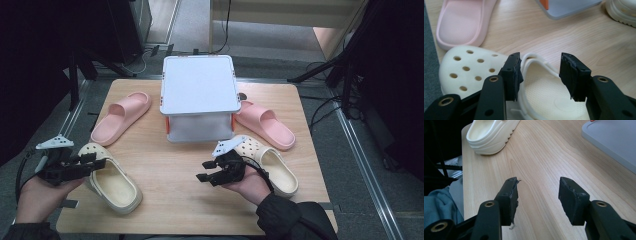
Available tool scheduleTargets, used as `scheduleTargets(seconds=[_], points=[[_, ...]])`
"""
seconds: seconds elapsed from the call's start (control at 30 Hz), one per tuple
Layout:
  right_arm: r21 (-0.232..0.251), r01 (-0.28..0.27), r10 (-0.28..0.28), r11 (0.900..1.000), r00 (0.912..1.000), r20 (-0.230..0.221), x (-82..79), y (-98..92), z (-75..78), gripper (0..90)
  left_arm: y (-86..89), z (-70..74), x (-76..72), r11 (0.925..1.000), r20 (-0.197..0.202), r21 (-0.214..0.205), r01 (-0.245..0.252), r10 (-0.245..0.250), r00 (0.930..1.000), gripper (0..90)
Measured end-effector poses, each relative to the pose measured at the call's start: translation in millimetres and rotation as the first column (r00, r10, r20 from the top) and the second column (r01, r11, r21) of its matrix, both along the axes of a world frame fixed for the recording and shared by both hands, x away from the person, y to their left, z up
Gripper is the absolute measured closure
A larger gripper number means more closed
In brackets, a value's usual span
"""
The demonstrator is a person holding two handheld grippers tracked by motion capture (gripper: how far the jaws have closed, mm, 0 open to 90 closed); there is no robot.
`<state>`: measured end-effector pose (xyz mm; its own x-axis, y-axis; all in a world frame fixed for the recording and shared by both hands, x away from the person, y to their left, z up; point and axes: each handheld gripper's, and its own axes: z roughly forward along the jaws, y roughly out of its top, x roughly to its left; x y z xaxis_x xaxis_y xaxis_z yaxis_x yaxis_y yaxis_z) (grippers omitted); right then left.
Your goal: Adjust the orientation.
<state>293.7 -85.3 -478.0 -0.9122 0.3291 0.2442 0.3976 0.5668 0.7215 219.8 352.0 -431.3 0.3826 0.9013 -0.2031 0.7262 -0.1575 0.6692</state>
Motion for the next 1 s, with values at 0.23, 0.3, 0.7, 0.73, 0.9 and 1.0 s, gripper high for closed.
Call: scheduleTargets(seconds=[0.23,0.3,0.7,0.73,0.9,1.0], points=[[-0.009,0.012,-0.012,0.9999,0.9999,0.002,0.6,0.1,0.0,50.4,9.9,-20.4,7.3,0.9997,-0.012,0.003,-0.025,0.025,0.9996,50.9],[-0.010,0.013,-0.013,0.9999,0.9999,0.002,0.5,0.0,0.0,50.4,10.9,-25.6,9.1,0.9997,-0.026,0.010,-0.024,0.024,0.9994,51.5],[-0.025,0.012,-0.012,0.9996,0.9999,0.008,-0.6,1.4,-0.6,50.3,12.1,-39.1,9.4,0.9995,0.001,0.023,-0.021,0.021,0.9998,59.4],[-0.025,0.011,-0.010,0.9996,0.9999,0.011,-0.6,1.4,-0.7,50.2,13.2,-39.3,9.4,0.9996,0.001,0.023,-0.018,0.018,0.9998,60.2],[-0.023,0.010,-0.010,0.9997,0.9999,0.012,-0.5,1.2,-0.3,50.2,15.9,-35.8,12.4,0.9998,-0.033,0.000,-0.019,0.019,0.9993,67.1],[-0.020,0.010,-0.010,0.9997,0.9998,0.016,-0.4,0.8,0.0,50.2,22.2,-31.9,12.8,0.9987,-0.038,-0.023,-0.047,0.046,0.9982,69.3]])
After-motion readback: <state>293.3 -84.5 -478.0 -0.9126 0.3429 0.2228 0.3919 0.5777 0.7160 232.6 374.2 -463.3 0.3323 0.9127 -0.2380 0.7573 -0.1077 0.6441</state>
